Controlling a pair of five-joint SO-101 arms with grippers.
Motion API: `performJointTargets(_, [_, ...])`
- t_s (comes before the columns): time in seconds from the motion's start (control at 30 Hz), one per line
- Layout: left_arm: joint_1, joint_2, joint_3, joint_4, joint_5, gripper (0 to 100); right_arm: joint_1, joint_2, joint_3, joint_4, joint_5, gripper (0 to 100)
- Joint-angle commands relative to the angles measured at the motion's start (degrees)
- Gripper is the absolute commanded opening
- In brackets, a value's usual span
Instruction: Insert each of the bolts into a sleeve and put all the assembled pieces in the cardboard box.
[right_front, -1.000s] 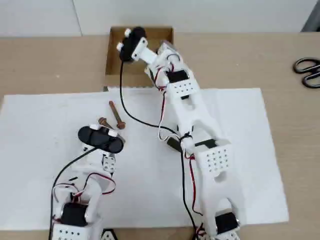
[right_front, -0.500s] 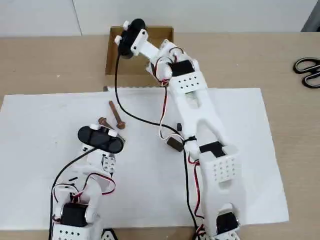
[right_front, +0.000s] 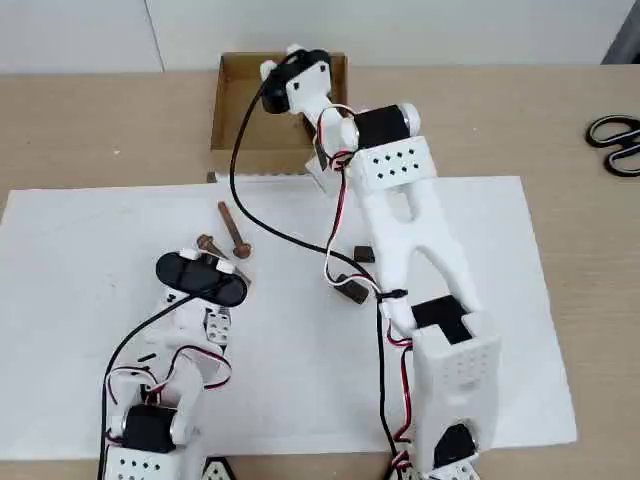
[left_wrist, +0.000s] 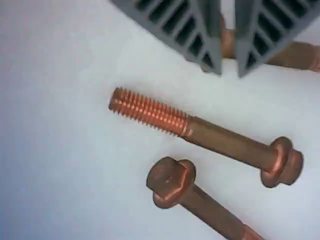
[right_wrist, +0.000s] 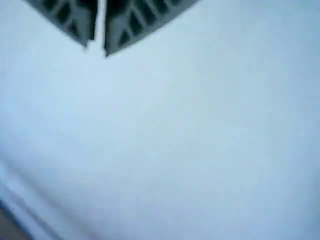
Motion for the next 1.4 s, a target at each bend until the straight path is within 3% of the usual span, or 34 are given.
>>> performJointTargets(0.0, [-1.1,-0.6,-0.6,0.2,-0.1,1,0.0,-5.4,-2.8,7.3,-3.3,1.1])
performJointTargets(0.27, [-10.2,-0.6,-0.6,-3.6,6.7,1,1.4,-12.6,-0.5,9.0,-3.4,4.0])
performJointTargets(0.57, [-10.3,-0.6,-0.6,-3.5,6.7,1,1.3,-25.1,20.6,8.8,-3.1,9.0])
performJointTargets(0.67, [-10.3,-0.6,-0.6,-3.5,6.7,1,1.3,-25.6,25.3,8.8,1.7,9.1])
performJointTargets(1.0, [-9.9,-0.6,-0.6,-3.4,6.7,1,0.9,-25.5,37.1,7.5,12.6,17.3])
performJointTargets(1.37, [-9.9,-0.5,-0.6,-3.4,6.7,1,-3.3,-25.5,44.8,1.2,15.2,17.3])
